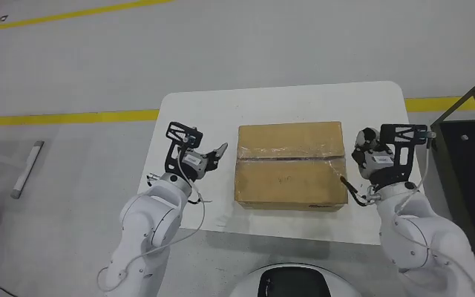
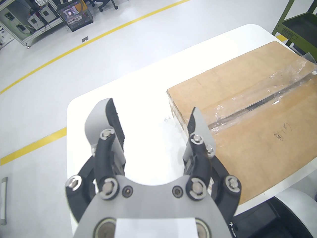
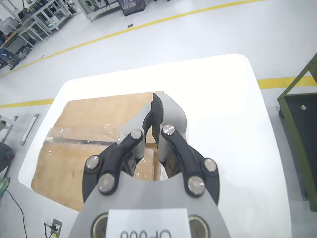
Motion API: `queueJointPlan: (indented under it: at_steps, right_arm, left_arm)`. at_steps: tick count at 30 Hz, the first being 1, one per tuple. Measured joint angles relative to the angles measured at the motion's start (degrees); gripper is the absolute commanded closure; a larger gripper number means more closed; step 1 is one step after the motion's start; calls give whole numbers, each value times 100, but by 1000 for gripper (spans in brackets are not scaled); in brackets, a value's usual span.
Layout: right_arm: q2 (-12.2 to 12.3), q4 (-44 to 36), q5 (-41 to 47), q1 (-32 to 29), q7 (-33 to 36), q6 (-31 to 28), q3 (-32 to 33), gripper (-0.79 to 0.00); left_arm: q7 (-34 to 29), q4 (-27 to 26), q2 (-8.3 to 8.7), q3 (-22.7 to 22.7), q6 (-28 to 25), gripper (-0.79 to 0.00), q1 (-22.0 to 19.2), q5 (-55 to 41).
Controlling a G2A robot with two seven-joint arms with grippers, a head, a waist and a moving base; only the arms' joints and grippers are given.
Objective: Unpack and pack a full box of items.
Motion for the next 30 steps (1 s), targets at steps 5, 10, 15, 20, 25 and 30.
queueJointPlan:
  at_steps: [5,10,15,20,25,30]
  right_arm:
    - [-29,388,-445,302,-281,-555,-830,0]
    - [-91,1059,-1272,606,-546,-459,-1544,0]
    - [-125,1544,-1395,737,-323,-99,-1442,0]
    - [-119,1613,-1180,631,36,144,-999,0]
    - [-122,1596,-909,586,318,261,-689,0]
    - [-138,1282,-533,504,334,231,-545,0]
  left_arm:
    - [-1,12,-3,29,-7,-785,-23,-29]
    - [-3,30,-7,56,-13,-785,-70,-56]
    - [-7,25,0,3,12,-785,-15,-48]
    - [24,27,-1,32,29,-785,31,-38]
    - [35,41,-11,105,48,-785,0,-50]
    - [27,56,-14,134,48,-785,-28,-37]
